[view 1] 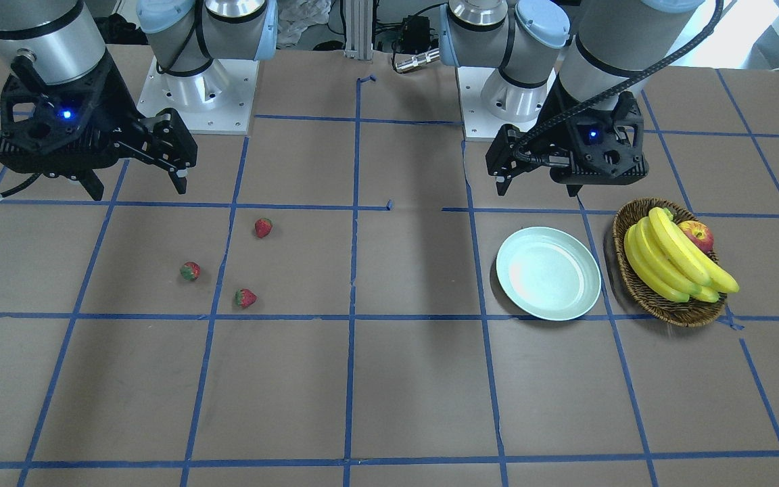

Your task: Collect all strawberries into plate

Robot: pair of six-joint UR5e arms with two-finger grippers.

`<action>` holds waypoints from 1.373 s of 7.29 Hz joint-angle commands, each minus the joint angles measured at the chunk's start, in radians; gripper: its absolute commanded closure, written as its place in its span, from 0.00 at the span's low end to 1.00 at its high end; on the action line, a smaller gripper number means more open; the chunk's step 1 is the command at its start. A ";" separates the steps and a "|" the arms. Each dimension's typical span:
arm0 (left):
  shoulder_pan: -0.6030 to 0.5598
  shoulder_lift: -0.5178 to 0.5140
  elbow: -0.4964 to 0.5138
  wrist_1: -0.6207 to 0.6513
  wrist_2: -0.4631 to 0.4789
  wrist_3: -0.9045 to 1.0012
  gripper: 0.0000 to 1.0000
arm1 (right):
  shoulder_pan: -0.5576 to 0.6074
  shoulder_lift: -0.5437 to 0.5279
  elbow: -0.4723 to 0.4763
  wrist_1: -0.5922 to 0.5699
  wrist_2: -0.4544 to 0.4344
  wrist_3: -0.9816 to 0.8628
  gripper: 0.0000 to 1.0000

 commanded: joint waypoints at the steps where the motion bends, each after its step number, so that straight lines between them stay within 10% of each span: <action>1: 0.006 -0.002 -0.001 0.000 0.000 0.000 0.00 | 0.000 0.013 0.009 -0.005 0.001 0.005 0.00; 4: 0.008 -0.008 -0.015 0.011 -0.002 0.002 0.00 | 0.003 0.128 0.086 -0.060 -0.007 -0.008 0.00; 10: 0.008 -0.009 -0.018 0.009 -0.002 0.002 0.00 | -0.038 0.199 0.553 -0.561 -0.083 -0.082 0.05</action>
